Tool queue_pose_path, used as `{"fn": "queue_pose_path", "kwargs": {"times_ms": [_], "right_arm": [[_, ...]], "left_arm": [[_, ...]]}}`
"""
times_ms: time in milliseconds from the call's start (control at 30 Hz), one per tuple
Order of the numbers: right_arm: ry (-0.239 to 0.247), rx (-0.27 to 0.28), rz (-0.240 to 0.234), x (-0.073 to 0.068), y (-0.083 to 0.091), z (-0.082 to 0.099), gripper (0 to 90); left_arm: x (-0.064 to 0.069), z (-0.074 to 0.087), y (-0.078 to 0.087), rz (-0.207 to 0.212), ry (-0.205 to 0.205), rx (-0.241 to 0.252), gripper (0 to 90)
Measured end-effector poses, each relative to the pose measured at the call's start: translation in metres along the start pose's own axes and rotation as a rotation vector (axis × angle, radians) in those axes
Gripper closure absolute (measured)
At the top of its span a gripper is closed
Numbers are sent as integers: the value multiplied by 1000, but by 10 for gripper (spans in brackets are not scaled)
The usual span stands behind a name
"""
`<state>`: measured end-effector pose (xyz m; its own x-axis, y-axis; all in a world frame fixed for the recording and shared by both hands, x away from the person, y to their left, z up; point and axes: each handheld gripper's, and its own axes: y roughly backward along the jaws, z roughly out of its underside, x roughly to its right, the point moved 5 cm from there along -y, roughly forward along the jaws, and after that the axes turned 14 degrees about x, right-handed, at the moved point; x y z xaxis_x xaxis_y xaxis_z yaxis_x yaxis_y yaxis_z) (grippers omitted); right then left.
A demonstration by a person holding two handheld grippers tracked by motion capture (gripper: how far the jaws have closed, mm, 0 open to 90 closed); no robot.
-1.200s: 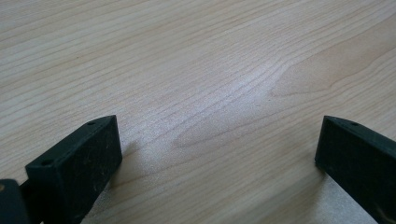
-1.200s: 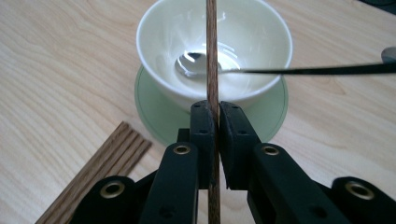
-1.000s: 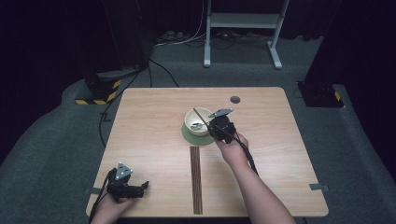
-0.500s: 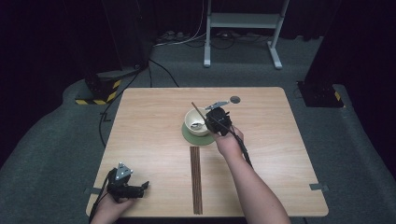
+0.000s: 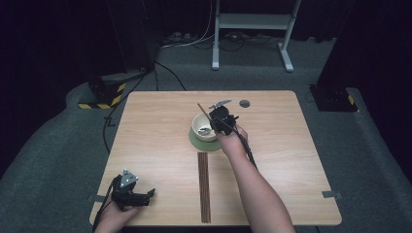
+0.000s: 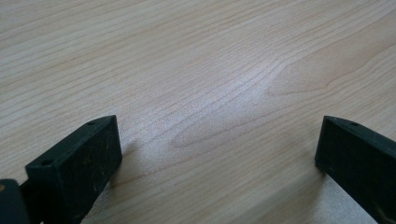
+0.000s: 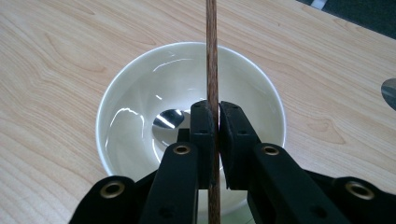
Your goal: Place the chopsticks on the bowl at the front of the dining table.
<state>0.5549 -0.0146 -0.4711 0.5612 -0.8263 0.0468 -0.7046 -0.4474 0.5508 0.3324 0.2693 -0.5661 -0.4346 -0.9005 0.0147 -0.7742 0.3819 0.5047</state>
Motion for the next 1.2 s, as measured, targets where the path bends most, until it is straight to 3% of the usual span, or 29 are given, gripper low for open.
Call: {"fn": "queue_pose_path", "kwargs": {"times_ms": [233,567,700,733,800,967,1200], "right_arm": [[0,-31,6,-2,-9,1,844],[4,-35,9,-4,-15,-1,840],[17,-33,4,-6,-14,-3,748],[24,-19,8,-7,-10,-6,678],[24,-12,4,-8,-6,-7,626],[23,18,-15,-14,9,-5,556],[36,56,-60,-29,38,12,510]], "left_arm": [[0,0,0,-1,0,0,6],[0,0,0,-1,0,-1,6],[0,0,0,1,-3,-4,6],[0,0,0,2,-2,-3,6],[0,0,0,2,0,-1,6],[0,0,0,2,0,-1,6],[0,0,0,4,-2,0,7]]}}
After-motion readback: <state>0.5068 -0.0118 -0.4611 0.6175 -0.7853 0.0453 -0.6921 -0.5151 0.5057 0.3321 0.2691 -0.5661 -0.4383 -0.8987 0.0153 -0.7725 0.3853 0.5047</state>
